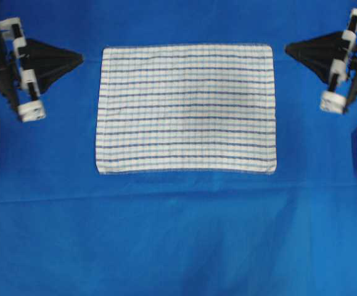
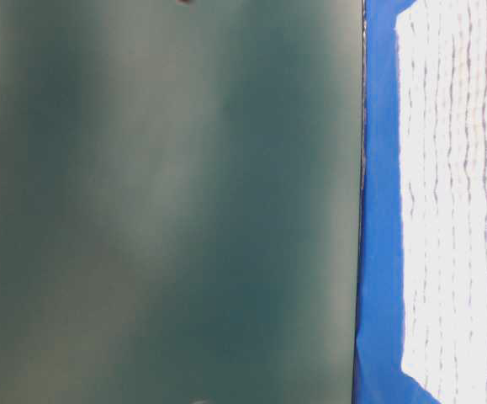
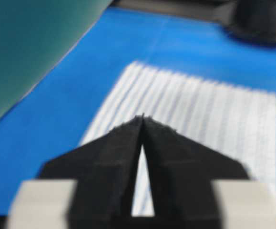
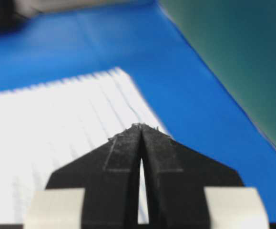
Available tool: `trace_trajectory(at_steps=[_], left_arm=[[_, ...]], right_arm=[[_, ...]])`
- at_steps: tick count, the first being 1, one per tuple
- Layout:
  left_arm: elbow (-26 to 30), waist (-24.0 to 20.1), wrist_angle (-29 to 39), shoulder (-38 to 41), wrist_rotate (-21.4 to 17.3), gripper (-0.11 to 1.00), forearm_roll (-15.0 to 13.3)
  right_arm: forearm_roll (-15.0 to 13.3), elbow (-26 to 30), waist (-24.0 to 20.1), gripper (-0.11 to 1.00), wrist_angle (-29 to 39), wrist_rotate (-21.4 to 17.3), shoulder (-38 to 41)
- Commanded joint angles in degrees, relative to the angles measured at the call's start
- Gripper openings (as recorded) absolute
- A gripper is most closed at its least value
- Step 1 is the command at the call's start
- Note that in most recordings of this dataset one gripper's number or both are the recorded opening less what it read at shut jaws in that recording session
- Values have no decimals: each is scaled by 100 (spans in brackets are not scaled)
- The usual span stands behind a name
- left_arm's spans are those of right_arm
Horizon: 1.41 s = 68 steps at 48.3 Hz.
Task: Fold the blue towel.
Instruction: 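Move both grippers to the towel's left and right near corners and grasp them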
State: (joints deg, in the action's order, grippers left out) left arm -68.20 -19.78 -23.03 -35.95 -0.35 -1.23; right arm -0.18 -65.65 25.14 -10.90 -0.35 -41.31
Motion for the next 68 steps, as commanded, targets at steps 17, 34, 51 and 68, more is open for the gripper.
trace_trajectory(at_steps=[17,34,51,68], left_arm=[[563,-809,-879,2452,-62,85,-9],[958,-1354,-1389,4113,-62,84,-9],[1134,-1617,-1441,4922,-62,81,-9],[1134,-1608,-1116,4931,-70,38,0]], right_arm=[[-105,387,1072,58,-62,79,1907],[-404,721,1485,57,-325,79,3428],[-492,791,1784,57,-650,105,4184],[-492,932,1793,35,-642,149,4403]])
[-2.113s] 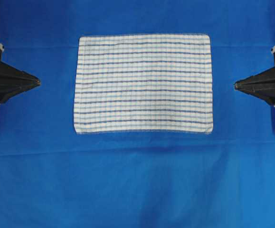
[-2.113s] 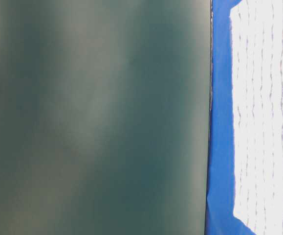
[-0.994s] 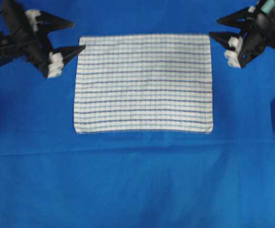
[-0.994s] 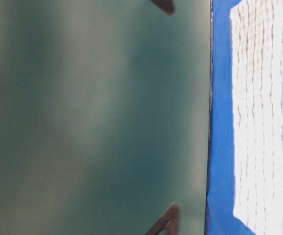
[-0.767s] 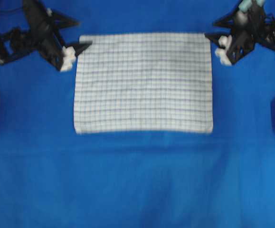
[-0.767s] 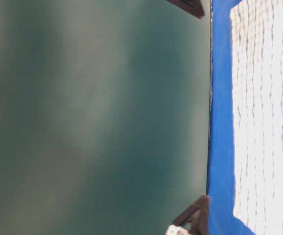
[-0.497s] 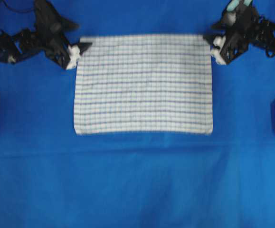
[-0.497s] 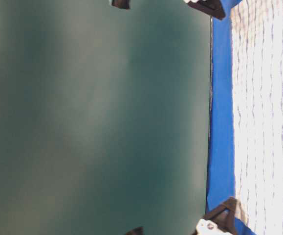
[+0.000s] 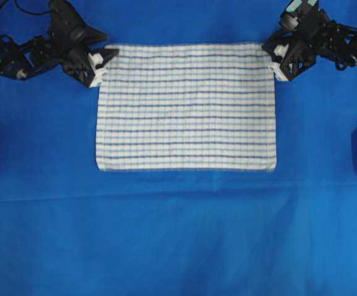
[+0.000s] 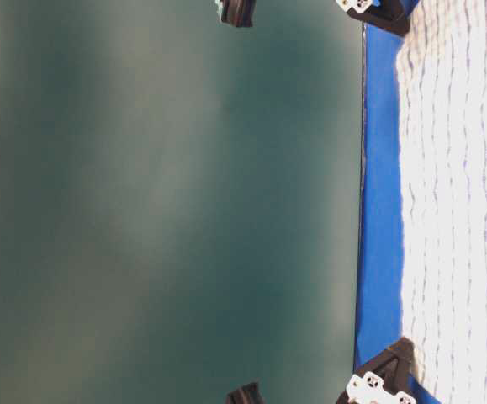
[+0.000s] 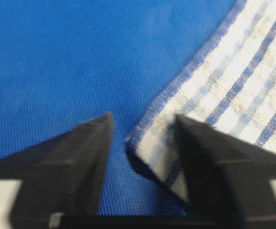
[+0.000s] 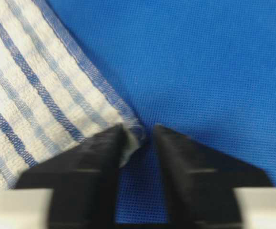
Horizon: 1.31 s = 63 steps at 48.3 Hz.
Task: Fold the blue towel.
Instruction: 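Move both grippers to the towel's left and right near corners and grasp them, then fold the grasped near edge over toward the far edge with both grippers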
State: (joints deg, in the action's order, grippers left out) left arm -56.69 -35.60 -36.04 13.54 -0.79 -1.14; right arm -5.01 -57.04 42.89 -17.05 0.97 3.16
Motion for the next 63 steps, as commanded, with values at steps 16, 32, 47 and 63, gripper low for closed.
trace_trajectory(at_steps=[16,32,47,63], left_arm=[[-18,44,413,-44,-360,4,0],[-44,141,642,-606,-369,4,0],[-62,211,1081,-1239,-387,4,0],[-229,896,1116,-1318,-264,4,-9]], right_arm=[[-9,26,18,5,-26,0,-88],[0,9,9,5,44,-79,-642],[18,-53,-18,5,281,-97,-1063],[132,-404,-642,5,536,-299,-1494]])
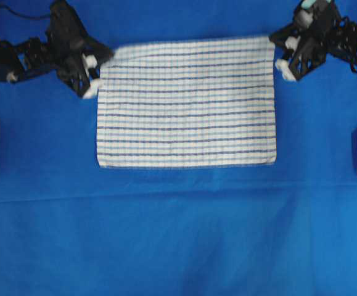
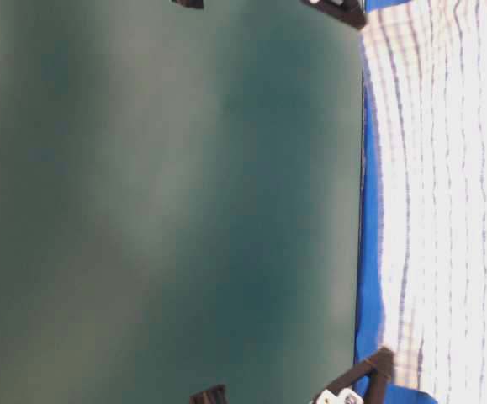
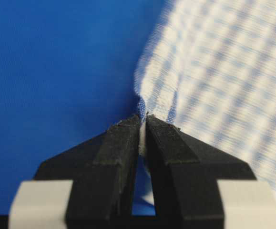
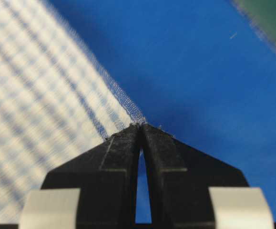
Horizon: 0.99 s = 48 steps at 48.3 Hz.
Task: Fold the blue towel.
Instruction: 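Fold the grasped near edge over toward the far edge with both grippers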
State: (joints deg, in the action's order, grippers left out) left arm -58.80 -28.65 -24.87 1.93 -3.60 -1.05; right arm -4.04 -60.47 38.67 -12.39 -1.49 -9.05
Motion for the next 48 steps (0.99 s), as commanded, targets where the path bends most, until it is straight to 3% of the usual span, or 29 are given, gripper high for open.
trace_trajectory(at_steps=[1,28,41,48], left_arm=[[-35,272,18,-185,35,4,-18],[-308,2197,1301,-1441,853,4,-35],[-325,2663,1441,-1477,1406,4,-35],[-343,2742,1556,-1477,1485,4,-35]], right_arm=[[53,-105,-299,5,97,-88,-334],[185,-835,-2813,5,1248,-1318,-2206],[185,-853,-3472,5,1485,-1740,-2171],[185,-826,-3639,5,1494,-1775,-2118]])
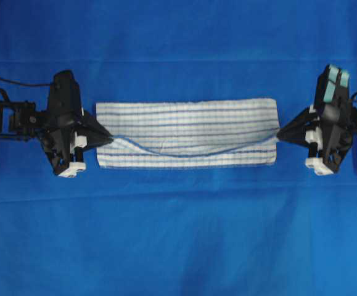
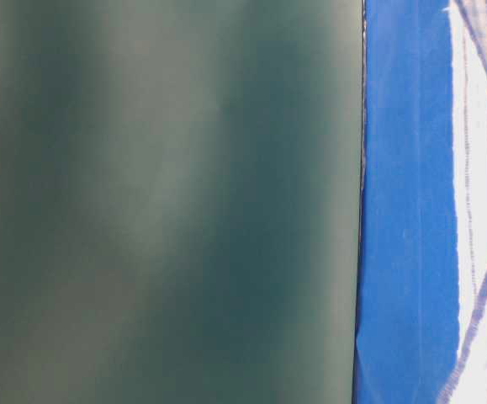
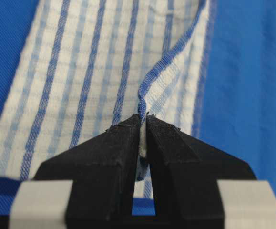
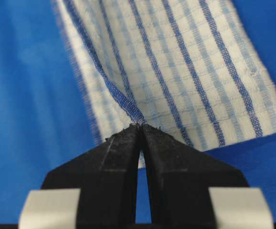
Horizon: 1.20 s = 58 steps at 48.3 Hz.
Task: Fold the blue towel.
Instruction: 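Fold the grasped near edge over toward the far edge with both grippers, then open both grippers and lift them off the folded towel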
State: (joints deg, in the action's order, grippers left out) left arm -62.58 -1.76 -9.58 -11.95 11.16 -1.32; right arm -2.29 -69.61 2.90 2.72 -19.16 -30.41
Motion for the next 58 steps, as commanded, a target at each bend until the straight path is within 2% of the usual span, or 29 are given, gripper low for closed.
trace_trajectory(at_steps=[1,15,27,31,38,40,45,49,51,55,58], left_arm=[[35,62,44,-88,9,4,-9],[62,88,114,-62,9,4,-9],[114,79,123,-9,0,4,-9],[123,88,132,-9,-9,12,-9],[114,79,132,-26,-9,38,-9],[114,88,132,-35,-18,45,-9],[123,79,132,-88,-62,61,-18],[123,44,141,-167,-114,66,-9],[123,0,149,-202,-149,67,-9],[114,-158,149,-229,-237,67,-9],[123,-299,149,-185,-325,67,-9]], right_arm=[[9,88,-70,5,-18,-9,18],[9,167,-211,5,-18,-114,299],[9,431,-211,5,141,-123,835],[9,519,-211,5,167,-123,967],[26,606,-211,6,193,-167,1055],[18,624,-211,14,229,-185,1046],[-35,694,-193,44,378,-167,940],[-149,738,-79,64,510,-167,791],[-211,747,26,66,563,-167,721],[-308,729,334,60,589,-167,624],[-404,729,642,60,606,-149,633]])
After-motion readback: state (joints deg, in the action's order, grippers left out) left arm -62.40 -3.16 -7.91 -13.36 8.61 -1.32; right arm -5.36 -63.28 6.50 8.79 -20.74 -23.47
